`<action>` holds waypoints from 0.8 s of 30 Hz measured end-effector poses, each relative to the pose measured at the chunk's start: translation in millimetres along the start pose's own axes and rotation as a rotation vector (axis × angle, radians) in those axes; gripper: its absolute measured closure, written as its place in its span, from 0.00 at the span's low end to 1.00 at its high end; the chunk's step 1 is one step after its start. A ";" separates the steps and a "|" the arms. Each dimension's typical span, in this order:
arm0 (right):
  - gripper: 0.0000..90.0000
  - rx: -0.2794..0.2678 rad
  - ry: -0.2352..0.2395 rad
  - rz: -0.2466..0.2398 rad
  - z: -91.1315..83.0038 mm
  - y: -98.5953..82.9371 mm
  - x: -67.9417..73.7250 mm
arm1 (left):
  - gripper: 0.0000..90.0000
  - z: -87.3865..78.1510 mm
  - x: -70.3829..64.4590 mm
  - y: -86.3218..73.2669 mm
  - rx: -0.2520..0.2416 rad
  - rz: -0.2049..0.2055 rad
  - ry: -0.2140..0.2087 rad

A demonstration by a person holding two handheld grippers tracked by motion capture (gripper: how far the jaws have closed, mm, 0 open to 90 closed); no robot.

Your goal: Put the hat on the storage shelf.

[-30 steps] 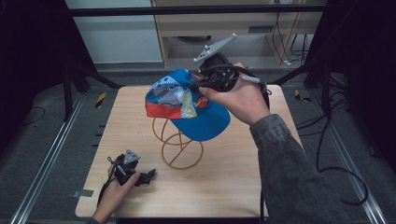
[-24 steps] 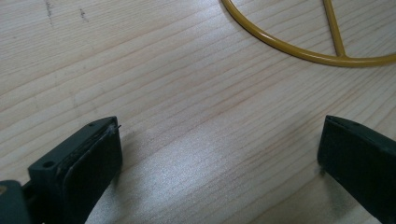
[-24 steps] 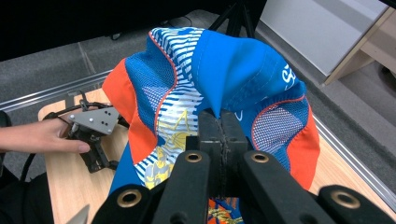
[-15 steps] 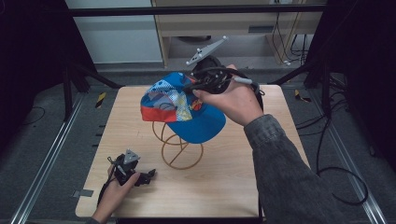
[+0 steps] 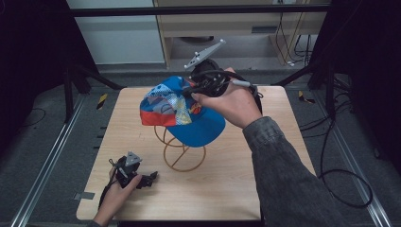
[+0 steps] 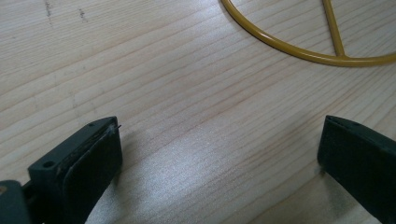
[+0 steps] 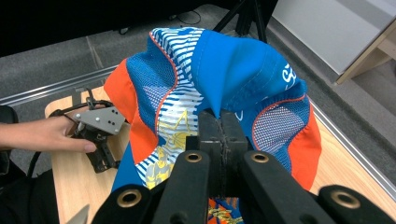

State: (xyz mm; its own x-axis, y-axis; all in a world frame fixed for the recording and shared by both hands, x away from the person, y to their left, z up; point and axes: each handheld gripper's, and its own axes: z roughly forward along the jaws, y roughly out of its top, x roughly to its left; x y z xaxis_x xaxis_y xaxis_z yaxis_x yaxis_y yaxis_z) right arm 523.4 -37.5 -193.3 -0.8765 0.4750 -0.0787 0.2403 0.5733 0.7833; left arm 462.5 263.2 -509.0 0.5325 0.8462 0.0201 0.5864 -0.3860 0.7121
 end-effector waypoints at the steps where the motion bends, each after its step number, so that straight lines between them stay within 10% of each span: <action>1: 1.00 0.002 0.001 -0.001 0.5 0.1 0.2 | 0.00 0.0 0.0 0.0 0.000 0.000 0.000; 24: 1.00 0.064 0.009 -0.023 18.1 4.1 5.4 | 0.00 0.0 0.0 0.0 0.000 0.000 0.000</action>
State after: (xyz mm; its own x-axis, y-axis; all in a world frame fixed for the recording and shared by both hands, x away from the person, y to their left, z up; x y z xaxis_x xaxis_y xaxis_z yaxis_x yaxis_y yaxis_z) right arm 527.2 -20.4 -201.6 -0.8858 0.4552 -0.0905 0.2460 0.6258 0.7402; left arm 462.5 263.3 -509.0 0.5326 0.8461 0.0201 0.5864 -0.3860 0.7122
